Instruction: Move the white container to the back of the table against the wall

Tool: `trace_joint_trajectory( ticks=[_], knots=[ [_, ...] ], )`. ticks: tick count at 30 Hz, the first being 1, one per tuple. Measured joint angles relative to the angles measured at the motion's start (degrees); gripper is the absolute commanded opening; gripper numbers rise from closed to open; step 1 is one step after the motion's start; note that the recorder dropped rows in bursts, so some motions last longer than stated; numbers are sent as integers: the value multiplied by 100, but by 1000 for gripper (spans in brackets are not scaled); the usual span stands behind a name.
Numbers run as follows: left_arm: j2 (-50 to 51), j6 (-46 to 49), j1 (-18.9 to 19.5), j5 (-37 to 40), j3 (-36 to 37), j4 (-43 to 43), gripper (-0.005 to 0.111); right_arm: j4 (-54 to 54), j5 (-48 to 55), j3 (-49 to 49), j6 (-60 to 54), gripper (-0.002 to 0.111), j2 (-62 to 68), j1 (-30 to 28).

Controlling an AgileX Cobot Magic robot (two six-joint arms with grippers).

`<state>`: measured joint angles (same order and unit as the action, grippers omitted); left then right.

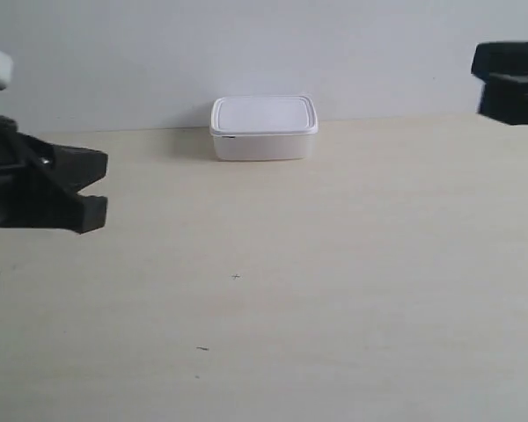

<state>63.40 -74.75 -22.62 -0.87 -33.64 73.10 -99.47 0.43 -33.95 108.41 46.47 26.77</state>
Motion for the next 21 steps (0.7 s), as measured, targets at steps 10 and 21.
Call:
trace_joint_trajectory(
  ticks=[10,21],
  knots=[
    [-2059,-974,0,42,1388,-3,0,30,-1602,14,727,0,-2068,0],
    [-3535,-1670,0,-9,2188,-12,0,4,-2465,60,1254,0,-3627,0]
  ],
)
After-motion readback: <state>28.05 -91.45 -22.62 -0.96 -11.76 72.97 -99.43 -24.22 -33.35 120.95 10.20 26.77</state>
